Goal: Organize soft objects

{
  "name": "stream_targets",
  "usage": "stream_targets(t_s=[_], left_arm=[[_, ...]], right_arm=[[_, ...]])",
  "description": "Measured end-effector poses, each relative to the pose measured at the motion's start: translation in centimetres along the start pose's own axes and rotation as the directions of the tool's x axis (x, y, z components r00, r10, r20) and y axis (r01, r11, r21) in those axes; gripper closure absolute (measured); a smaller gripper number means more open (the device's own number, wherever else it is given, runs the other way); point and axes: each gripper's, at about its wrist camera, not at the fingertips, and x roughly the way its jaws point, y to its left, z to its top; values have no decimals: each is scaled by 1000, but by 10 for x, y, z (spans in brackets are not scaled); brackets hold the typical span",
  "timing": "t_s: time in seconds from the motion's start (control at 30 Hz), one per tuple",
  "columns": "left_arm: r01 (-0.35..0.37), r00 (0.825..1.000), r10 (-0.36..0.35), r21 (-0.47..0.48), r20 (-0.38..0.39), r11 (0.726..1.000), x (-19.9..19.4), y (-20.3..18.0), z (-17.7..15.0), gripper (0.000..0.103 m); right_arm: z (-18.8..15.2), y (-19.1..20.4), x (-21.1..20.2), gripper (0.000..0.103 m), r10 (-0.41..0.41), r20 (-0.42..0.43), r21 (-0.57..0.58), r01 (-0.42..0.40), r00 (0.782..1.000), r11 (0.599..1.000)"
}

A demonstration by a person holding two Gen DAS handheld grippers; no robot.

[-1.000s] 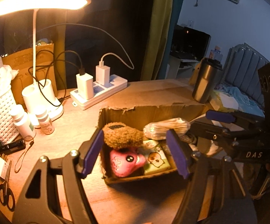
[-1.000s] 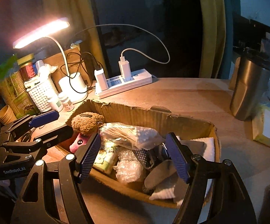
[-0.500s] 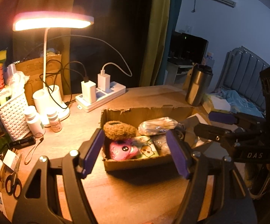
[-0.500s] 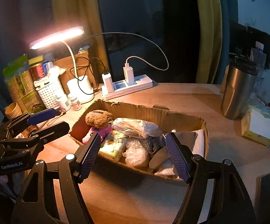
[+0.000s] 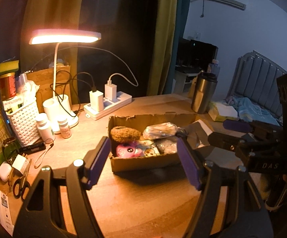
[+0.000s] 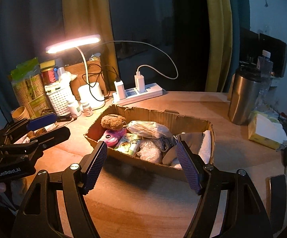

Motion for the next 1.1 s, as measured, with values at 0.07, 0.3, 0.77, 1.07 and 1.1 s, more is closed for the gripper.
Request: stream_targets(t_s=[0.07, 0.3, 0.77, 1.07, 1.1], left_arm=[[-1, 1000, 1, 3, 5, 1000, -6, -2, -2, 32], [-2, 1000, 2, 11, 18, 1000, -24, -8, -8, 32], [-4, 1000, 3, 27, 30, 1000, -50, -15, -22, 32], [-6, 999, 3, 45, 49, 999, -68, -28, -27, 32], [-4, 999, 2, 49, 54, 999, -71, -29, -26, 32]], right_arm=[[-2, 2, -5, 28, -3, 3, -3, 3, 1000, 1000], [-12, 8, -21, 28, -9, 12, -9, 9, 1000, 1000], [-28, 18, -49, 28, -16, 30, -12, 16, 999, 1000], [-32, 22, -71, 28, -22, 58, -15, 23, 998, 1000], [-31, 22, -74, 28, -25, 66, -14, 26, 998, 1000]])
